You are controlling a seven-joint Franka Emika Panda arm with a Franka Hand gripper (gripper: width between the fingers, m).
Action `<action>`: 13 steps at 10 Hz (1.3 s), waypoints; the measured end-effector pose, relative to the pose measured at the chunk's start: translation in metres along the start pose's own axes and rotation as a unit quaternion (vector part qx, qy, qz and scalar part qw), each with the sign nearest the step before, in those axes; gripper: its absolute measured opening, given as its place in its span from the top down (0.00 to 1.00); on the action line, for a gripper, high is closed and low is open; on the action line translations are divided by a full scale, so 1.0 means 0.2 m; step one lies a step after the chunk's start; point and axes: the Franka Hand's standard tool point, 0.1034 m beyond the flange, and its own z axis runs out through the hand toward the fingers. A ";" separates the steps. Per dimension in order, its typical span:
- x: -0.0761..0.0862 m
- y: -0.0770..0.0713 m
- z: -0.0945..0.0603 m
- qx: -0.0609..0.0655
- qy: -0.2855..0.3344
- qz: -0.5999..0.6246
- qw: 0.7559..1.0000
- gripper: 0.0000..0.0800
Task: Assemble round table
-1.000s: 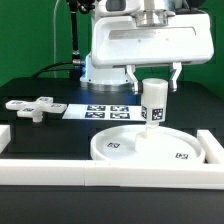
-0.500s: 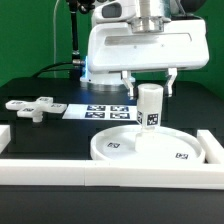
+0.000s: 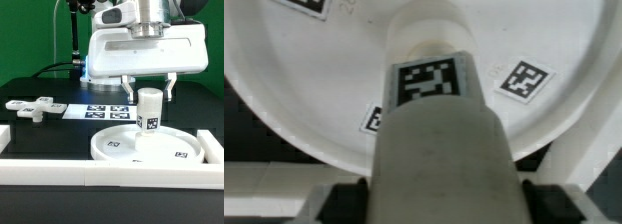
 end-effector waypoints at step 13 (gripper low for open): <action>0.10 0.03 -0.13 -0.001 0.012 0.004 1.000 0.19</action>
Offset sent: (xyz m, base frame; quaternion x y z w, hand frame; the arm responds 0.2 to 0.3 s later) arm -0.0087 0.0013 -0.0153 0.0072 0.0161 0.0094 0.9998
